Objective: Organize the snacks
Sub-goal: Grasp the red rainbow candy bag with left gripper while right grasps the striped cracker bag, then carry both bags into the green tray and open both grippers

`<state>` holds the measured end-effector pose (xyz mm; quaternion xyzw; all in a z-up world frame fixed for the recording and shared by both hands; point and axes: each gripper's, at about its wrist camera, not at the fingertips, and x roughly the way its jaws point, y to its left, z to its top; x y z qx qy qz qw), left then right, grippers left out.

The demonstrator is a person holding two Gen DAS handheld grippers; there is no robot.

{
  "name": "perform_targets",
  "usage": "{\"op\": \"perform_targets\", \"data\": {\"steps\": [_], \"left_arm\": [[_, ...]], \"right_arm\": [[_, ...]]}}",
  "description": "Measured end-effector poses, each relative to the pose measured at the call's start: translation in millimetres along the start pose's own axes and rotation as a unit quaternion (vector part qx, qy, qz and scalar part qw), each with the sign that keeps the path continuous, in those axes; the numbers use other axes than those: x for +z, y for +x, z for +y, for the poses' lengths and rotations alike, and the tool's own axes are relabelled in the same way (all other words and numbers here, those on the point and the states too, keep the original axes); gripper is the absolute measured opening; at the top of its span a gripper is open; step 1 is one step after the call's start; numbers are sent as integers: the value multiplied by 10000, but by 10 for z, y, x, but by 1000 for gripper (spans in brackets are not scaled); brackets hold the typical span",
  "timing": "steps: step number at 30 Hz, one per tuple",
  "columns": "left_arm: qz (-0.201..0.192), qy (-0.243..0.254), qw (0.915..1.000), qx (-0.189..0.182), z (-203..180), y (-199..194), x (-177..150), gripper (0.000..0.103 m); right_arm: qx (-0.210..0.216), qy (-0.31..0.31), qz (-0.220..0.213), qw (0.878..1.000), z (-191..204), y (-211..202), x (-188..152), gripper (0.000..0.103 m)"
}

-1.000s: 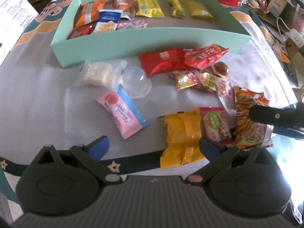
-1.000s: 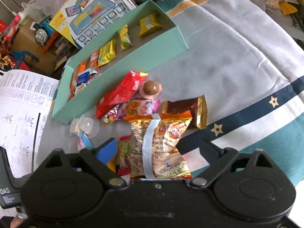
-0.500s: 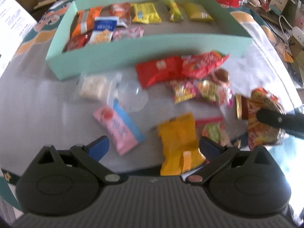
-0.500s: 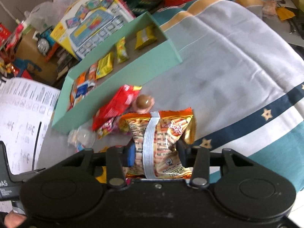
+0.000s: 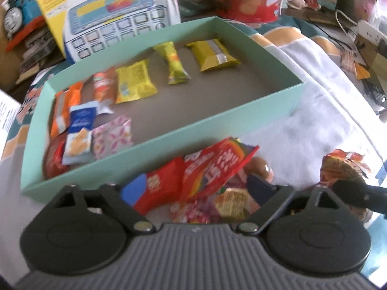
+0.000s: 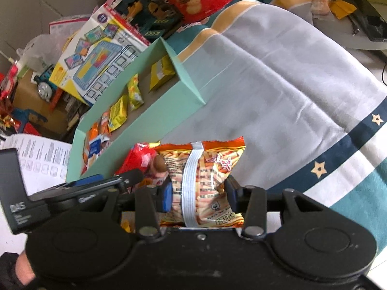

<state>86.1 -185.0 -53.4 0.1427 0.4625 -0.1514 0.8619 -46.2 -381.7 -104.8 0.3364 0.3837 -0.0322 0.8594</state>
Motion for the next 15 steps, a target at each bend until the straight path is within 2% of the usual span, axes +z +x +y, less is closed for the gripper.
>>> {"op": "perform_targets", "data": {"steps": [1, 2, 3, 7, 11, 15], "left_arm": [[19, 45, 10000, -12, -17, 45, 26, 70], [50, 95, 9999, -53, -29, 84, 40, 56], [69, 139, 9998, -119, -44, 117, 43, 46], [-95, 364, 9993, -14, -137, 56, -15, 42], [-93, 57, 9992, -391, 6, -127, -71, 41], [-42, -484, 9958, -780, 266, -323, -94, 41]], "right_arm": [[16, 47, 9, 10000, -14, 15, 9, 42], [19, 86, -2, 10000, -25, 25, 10, 42], [40, 119, 11, 9999, -36, 42, 21, 42], [160, 148, 21, 9998, -36, 52, 30, 42], [293, 148, -65, 9994, 17, 2, 74, 42], [436, 96, -147, 9989, 126, -56, 146, 42]]}}
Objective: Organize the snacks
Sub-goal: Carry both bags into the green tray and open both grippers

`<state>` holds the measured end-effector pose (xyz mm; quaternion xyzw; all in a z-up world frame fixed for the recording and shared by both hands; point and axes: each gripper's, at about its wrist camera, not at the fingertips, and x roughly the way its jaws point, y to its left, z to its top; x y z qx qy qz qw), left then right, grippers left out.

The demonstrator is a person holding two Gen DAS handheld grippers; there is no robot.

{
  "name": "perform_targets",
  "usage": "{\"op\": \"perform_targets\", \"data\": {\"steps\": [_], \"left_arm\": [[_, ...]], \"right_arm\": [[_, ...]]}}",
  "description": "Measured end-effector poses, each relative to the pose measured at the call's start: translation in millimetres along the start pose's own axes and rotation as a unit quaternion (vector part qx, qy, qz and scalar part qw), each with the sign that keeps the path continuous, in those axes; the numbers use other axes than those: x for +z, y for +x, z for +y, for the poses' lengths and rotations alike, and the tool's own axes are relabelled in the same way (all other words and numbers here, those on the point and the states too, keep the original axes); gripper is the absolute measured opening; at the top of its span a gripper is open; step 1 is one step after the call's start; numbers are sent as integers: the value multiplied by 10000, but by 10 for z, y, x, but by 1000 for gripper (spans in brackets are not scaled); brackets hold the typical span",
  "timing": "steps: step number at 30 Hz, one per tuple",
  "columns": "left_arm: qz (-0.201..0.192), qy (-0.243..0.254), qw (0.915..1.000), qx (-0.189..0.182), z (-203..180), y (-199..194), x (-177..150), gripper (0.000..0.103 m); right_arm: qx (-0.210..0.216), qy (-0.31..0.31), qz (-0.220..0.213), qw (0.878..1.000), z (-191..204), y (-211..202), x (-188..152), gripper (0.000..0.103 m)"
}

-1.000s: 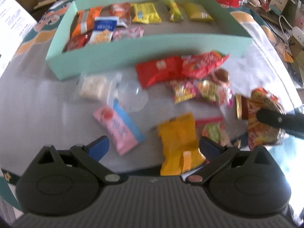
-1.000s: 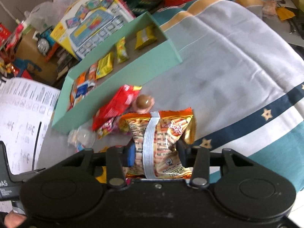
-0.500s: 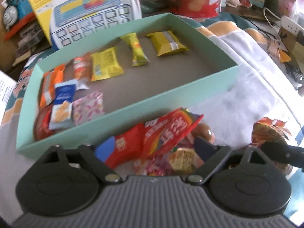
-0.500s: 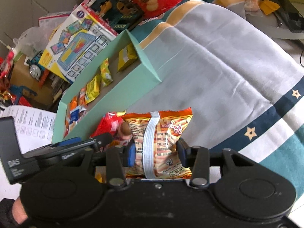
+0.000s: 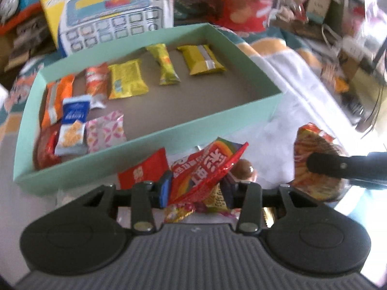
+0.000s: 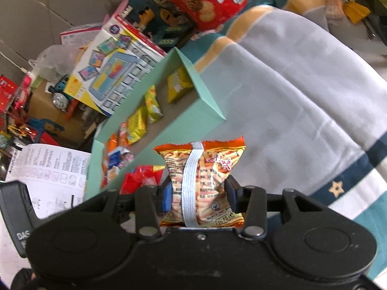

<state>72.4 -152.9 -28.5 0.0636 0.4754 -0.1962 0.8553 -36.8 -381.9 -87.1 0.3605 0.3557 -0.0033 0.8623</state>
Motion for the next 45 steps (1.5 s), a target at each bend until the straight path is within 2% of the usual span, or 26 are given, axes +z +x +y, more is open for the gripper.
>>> {"op": "perform_targets", "data": {"steps": [4, 10, 14, 16, 21, 26, 33, 40, 45], "left_arm": [[-135, -325, 9992, -164, 188, -220, 28, 41], [-401, -511, 9974, -315, 343, -432, 109, 41], [-216, -630, 9960, -598, 392, -385, 54, 41], [-175, -612, 9962, -591, 376, -365, -13, 41], [-357, -785, 9942, -637, 473, -439, 5, 41], [-837, -721, 9933, -325, 580, -598, 156, 42], [-1165, -485, 9918, 185, 617, -578, 302, 42], [-1225, -225, 9914, 397, 636, -317, 631, 42], [-1000, -1, 9936, 529, 604, 20, 800, 42]], "right_arm": [[95, -164, -29, 9998, 166, -5, 55, 42], [131, -396, 32, 9991, 373, 40, 69, 42], [72, -482, 99, 9988, 439, 74, 59, 42], [33, -497, 106, 9987, 443, 74, 50, 42], [-25, -524, 65, 9986, 446, 73, 135, 42], [-17, -551, -8, 9985, 497, 94, 237, 42], [-26, -689, -172, 9975, 634, 205, 435, 42], [-122, -843, -321, 9959, 782, 457, 785, 42], [-334, -1214, -198, 9918, 888, 752, 923, 42]]}}
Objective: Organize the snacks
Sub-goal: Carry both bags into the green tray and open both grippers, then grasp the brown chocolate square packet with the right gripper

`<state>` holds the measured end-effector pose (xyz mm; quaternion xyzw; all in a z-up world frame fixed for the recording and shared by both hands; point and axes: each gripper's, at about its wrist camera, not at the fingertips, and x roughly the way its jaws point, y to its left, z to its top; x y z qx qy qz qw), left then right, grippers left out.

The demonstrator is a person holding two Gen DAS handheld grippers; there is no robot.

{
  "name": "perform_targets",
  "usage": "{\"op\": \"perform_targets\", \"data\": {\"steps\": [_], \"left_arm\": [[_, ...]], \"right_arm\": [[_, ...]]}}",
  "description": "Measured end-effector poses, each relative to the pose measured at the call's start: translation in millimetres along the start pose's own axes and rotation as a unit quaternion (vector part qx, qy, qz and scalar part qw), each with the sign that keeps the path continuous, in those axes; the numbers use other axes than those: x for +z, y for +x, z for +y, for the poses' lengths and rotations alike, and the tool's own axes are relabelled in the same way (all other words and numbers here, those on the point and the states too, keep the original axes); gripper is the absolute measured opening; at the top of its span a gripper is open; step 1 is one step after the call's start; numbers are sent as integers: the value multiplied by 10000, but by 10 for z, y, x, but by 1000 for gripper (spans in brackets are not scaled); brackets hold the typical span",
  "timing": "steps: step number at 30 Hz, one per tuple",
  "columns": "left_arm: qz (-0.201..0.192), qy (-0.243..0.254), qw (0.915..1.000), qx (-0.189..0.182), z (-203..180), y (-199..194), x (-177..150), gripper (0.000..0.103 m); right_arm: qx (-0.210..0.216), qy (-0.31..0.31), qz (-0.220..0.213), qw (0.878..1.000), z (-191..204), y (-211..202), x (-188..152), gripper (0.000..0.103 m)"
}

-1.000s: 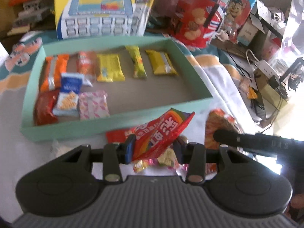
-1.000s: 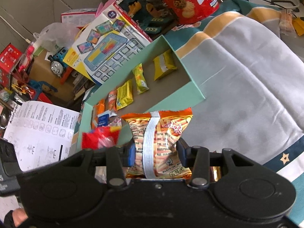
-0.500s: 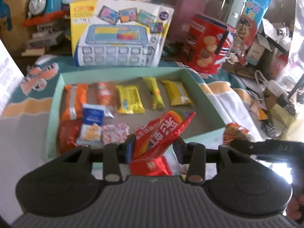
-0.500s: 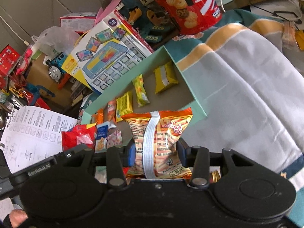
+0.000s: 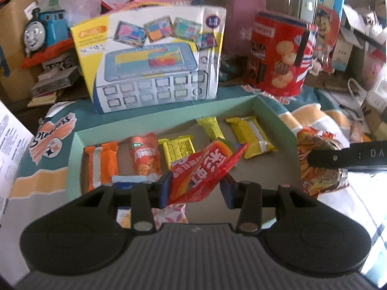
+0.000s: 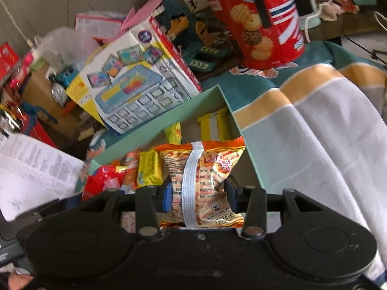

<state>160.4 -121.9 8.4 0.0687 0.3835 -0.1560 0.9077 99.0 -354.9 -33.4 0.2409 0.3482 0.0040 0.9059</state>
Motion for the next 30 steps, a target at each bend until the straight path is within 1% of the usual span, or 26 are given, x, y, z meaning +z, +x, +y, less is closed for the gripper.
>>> {"op": "perform_targets", "data": {"steps": [5, 7, 8, 9, 10, 11, 12, 14, 16, 19, 25, 30], "left_arm": [[213, 131, 9996, 97, -32, 255, -24, 42], [303, 173, 9993, 147, -44, 354, -40, 45], [354, 219, 9990, 181, -59, 396, -52, 49], [419, 282, 9985, 218, -72, 431, -67, 67], [494, 353, 9977, 307, -92, 467, -92, 79], [496, 411, 9970, 418, -106, 477, -118, 98], [436, 468, 9965, 536, -117, 464, -149, 102], [457, 483, 9963, 551, -109, 449, -193, 102], [525, 355, 9967, 499, -72, 430, -206, 102], [516, 195, 9974, 473, -9, 355, -205, 102], [476, -59, 9979, 424, 55, 136, -212, 103], [418, -250, 9981, 368, 93, -99, -297, 103]], "right_arm": [[-160, -278, 175, 9993, 56, 252, 79, 42], [-217, -378, 211, 9988, 65, 321, 100, 44], [-240, -418, 225, 9986, 69, 352, 109, 45], [-277, -426, 239, 9984, 71, 374, 117, 50], [-295, -373, 238, 9986, 64, 383, 119, 74], [-302, -300, 182, 9989, 53, 370, 119, 97], [-268, -254, 53, 9993, 30, 316, 103, 101], [-236, -244, -58, 9994, 26, 250, 81, 102], [-209, -171, -71, 9996, 7, 210, 56, 102], [-183, -19, -70, 9998, -36, 147, 19, 103], [-135, 205, -95, 9997, -62, -37, -88, 103], [-113, 269, -82, 9995, -70, -251, -241, 103]]}}
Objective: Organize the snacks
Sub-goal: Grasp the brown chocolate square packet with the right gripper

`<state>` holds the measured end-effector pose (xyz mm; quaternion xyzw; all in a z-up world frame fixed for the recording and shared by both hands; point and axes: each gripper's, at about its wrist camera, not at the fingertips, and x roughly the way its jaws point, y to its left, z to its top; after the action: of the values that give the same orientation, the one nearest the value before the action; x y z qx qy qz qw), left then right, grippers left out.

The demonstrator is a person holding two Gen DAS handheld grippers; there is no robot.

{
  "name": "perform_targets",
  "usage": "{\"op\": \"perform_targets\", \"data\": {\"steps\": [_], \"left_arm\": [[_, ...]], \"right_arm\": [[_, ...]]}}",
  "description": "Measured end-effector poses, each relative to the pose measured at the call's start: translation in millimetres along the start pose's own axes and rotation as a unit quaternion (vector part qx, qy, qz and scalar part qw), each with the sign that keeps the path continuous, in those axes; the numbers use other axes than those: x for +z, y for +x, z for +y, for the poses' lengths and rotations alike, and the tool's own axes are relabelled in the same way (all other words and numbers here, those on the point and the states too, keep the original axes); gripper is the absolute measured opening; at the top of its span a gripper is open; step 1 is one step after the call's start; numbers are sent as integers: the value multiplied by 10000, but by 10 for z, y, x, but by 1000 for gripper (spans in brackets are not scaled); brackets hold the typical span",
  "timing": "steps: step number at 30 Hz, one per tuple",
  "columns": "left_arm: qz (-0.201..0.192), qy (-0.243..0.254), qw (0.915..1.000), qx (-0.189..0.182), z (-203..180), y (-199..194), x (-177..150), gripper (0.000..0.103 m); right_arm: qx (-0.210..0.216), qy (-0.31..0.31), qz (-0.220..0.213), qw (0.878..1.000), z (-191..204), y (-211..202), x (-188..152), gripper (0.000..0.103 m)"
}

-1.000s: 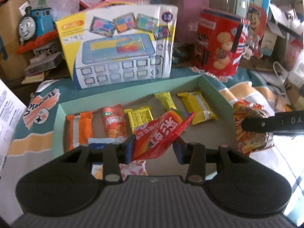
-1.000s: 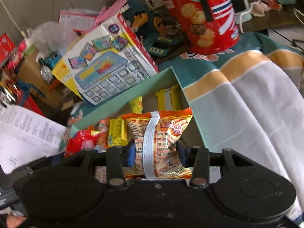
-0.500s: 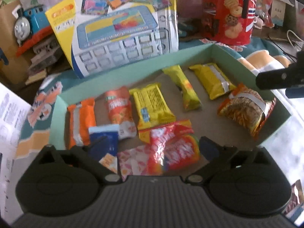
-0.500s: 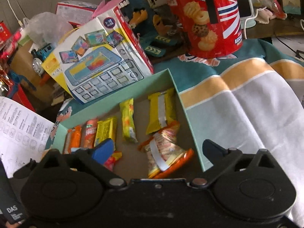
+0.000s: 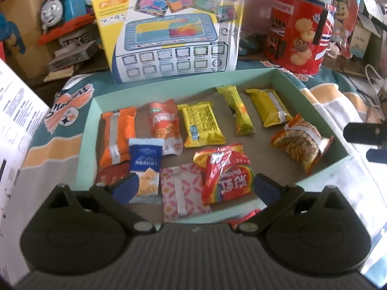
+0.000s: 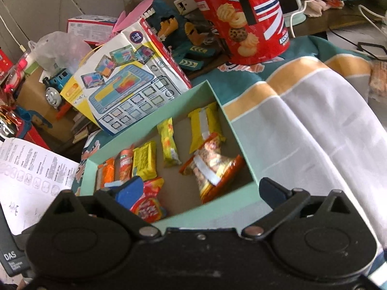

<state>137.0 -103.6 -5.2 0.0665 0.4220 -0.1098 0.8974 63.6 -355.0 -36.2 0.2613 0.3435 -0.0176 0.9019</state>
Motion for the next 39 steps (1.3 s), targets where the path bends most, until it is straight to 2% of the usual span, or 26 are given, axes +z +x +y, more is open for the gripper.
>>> {"op": "perform_targets", "data": {"steps": [6, 12, 20, 32, 39], "left_arm": [[89, -123, 9999, -78, 33, -242, -274, 103], [396, -227, 9985, -289, -14, -395, -681, 103], [806, 61, 9959, -409, -270, -427, -1171, 103], [951, 304, 9941, -413, -445, -370, -1373, 102], [1134, -48, 9933, -220, -253, -258, -1399, 102]], "right_arm": [[9, 93, 68, 9999, -51, -258, -239, 103], [-16, 110, 194, 9997, -137, -428, -556, 103], [-150, 296, 354, 9988, -386, -560, -876, 103], [91, 530, 510, 9973, -576, -575, -1168, 103], [297, 37, 123, 9995, -408, -446, -1010, 102]]}}
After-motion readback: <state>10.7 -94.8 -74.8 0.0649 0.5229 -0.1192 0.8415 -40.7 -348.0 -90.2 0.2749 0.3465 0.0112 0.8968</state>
